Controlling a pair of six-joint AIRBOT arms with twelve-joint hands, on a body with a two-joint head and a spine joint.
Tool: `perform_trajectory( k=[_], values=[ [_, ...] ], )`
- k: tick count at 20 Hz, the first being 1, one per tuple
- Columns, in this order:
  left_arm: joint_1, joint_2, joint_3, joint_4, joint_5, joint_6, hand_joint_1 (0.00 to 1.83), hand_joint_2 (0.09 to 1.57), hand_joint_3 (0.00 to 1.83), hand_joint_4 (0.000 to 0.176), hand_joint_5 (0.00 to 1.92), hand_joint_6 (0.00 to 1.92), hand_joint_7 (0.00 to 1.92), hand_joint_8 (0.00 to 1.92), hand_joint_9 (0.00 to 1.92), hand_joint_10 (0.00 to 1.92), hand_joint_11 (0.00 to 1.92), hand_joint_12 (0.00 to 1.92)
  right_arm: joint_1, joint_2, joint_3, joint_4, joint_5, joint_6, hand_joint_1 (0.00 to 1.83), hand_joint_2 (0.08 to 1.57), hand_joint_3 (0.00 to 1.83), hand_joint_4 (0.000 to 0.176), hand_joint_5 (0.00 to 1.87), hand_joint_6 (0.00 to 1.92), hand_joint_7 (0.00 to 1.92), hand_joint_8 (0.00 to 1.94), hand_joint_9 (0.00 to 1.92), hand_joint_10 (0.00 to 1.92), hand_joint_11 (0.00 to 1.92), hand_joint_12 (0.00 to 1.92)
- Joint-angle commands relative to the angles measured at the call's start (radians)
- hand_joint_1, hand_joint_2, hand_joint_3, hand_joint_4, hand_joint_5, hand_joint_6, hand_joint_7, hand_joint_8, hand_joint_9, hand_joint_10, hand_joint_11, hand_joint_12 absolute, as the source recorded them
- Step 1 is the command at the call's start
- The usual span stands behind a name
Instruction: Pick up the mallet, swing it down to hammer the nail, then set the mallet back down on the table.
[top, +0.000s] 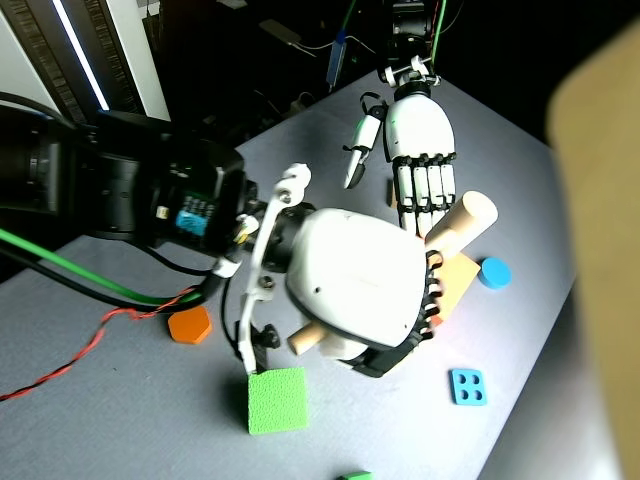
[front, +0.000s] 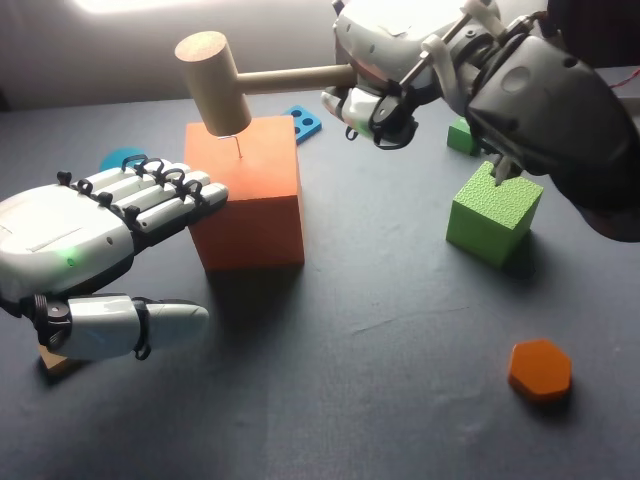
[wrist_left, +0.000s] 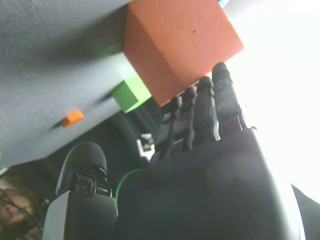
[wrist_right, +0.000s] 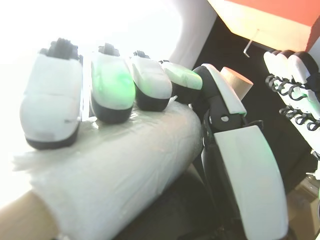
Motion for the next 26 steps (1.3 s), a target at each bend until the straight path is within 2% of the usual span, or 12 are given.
perform_trajectory(
  k=[1,8,14,16,19,21,22,23,24,25,26],
  values=[
    [-0.007,0.002,0.003,-0.003,-0.068,-0.003,0.00,1.26,0.00,0.000,0.03,0.01,0.02,0.01,0.00,0.00,0.00,0.00,0.019,-0.004,0.015,-0.050,0.073,0.003,0.35,1.57,0.01,0.000,1.13,1.92,1.44,1.94,1.56,1.92,1.73,1.92],
    [-0.008,0.002,0.004,-0.003,-0.066,-0.002,0.00,1.26,0.00,0.000,0.01,0.00,0.00,0.00,0.00,0.00,0.00,0.00,-0.024,-0.065,0.110,-0.057,0.021,0.018,0.30,1.57,0.04,0.000,1.16,1.92,1.46,1.94,1.58,1.92,1.73,1.92],
    [-0.011,0.002,0.002,0.002,-0.065,-0.002,0.00,1.25,0.00,0.000,0.00,0.00,0.00,0.00,0.00,0.00,0.00,0.00,-0.068,-0.063,0.113,-0.080,0.010,0.016,0.37,1.57,0.03,0.000,1.17,1.92,1.46,1.94,1.57,1.92,1.73,1.92],
    [-0.013,0.002,0.001,0.002,-0.064,-0.002,0.00,1.26,0.00,0.000,0.00,0.00,0.00,0.00,0.00,0.00,0.00,0.00,-0.053,-0.039,0.099,-0.080,0.021,0.023,0.37,1.57,0.02,0.000,1.17,1.92,1.47,1.94,1.59,1.92,1.74,1.92],
    [-0.014,0.002,0.001,0.002,-0.062,-0.003,0.00,1.26,0.00,0.000,0.00,0.00,0.00,0.00,0.00,0.00,0.00,0.00,-0.036,0.046,0.008,-0.111,0.043,0.025,0.36,1.57,0.03,0.004,1.18,1.92,1.48,1.94,1.60,1.92,1.75,1.92],
    [-0.014,0.002,0.001,0.002,-0.062,-0.003,0.00,1.26,0.00,0.000,0.00,0.00,0.00,0.00,0.00,0.00,0.00,0.00,-0.049,0.127,-0.079,-0.227,0.070,0.065,0.36,1.57,0.03,0.021,1.17,1.92,1.47,1.94,1.58,1.92,1.74,1.92],
    [-0.014,0.002,0.000,0.002,-0.062,-0.003,0.00,1.26,0.00,0.000,0.00,0.00,0.00,0.00,0.00,0.00,0.00,0.00,-0.057,0.160,-0.115,-0.254,0.063,0.088,0.34,1.57,0.04,0.082,1.18,1.92,1.47,1.94,1.58,1.92,1.74,1.92],
    [-0.014,0.002,0.000,0.002,-0.062,-0.003,0.00,1.26,0.00,0.000,0.00,0.00,0.00,0.00,0.00,0.00,0.00,0.00,-0.063,0.188,-0.140,-0.266,0.050,0.106,0.34,1.57,0.04,0.103,1.17,1.92,1.46,1.94,1.58,1.92,1.74,1.92],
    [-0.014,0.002,0.000,0.002,-0.062,-0.003,0.00,1.25,0.00,0.000,0.00,0.00,0.00,0.00,0.00,0.00,0.00,0.00,-0.072,0.218,-0.164,-0.285,0.032,0.135,0.32,1.57,0.04,0.161,1.19,1.92,1.47,1.94,1.59,1.92,1.75,1.92],
    [-0.014,0.002,0.000,0.002,-0.063,-0.004,0.00,1.25,0.00,0.000,0.00,0.00,0.00,0.00,0.00,0.00,0.00,0.00,-0.083,0.251,-0.189,-0.319,0.017,0.160,0.33,1.57,0.04,0.173,1.19,1.92,1.48,1.94,1.59,1.92,1.75,1.92],
    [-0.014,0.002,0.001,0.002,-0.065,-0.008,0.00,1.25,0.00,0.000,0.00,0.00,0.00,0.00,0.00,0.00,0.00,0.00,-0.096,0.272,-0.208,-0.371,0.010,0.183,0.33,1.57,0.04,0.173,1.19,1.92,1.48,1.94,1.59,1.92,1.75,1.92]
  ],
)
